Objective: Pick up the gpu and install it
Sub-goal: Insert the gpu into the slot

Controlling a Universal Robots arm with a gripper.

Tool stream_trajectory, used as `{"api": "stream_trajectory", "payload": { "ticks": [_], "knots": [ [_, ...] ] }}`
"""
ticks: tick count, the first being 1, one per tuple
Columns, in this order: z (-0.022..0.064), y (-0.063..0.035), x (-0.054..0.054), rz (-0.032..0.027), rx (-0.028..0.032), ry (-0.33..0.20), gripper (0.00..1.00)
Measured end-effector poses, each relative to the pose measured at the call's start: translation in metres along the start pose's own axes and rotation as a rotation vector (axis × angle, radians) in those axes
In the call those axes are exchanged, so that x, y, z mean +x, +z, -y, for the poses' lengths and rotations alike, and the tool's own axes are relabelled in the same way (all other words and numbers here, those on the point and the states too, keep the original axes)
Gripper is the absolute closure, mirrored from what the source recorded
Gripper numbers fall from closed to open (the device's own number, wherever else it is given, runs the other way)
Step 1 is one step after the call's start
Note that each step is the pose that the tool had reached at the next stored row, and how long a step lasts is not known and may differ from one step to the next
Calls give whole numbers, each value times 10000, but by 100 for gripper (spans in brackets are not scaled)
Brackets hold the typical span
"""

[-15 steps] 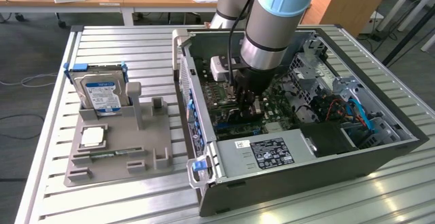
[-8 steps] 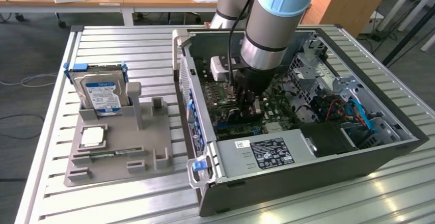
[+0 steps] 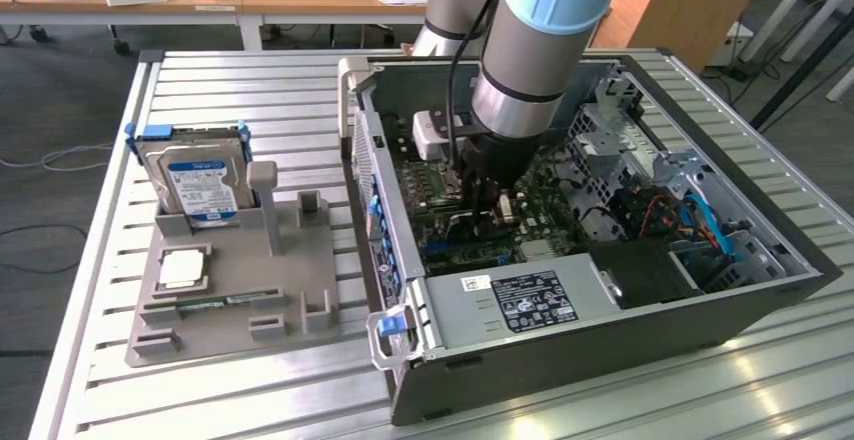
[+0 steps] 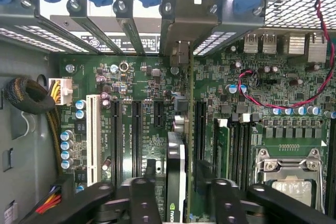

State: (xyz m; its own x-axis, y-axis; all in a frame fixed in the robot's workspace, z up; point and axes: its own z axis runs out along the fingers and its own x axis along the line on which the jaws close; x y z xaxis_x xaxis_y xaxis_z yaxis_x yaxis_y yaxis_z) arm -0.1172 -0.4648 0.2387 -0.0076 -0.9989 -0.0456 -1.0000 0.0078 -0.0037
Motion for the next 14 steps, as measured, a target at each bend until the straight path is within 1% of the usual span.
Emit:
{"api": "stream_trajectory", "payload": {
  "ticks": [1, 4, 7, 14],
  "knots": [
    [0, 0, 0, 0, 0, 0, 54],
    [0, -1, 0, -1, -1, -1, 54],
    [0, -25, -1, -1, -1, 0, 54],
    [1, -145, -7, -1, -1, 0, 54]
  ]
}}
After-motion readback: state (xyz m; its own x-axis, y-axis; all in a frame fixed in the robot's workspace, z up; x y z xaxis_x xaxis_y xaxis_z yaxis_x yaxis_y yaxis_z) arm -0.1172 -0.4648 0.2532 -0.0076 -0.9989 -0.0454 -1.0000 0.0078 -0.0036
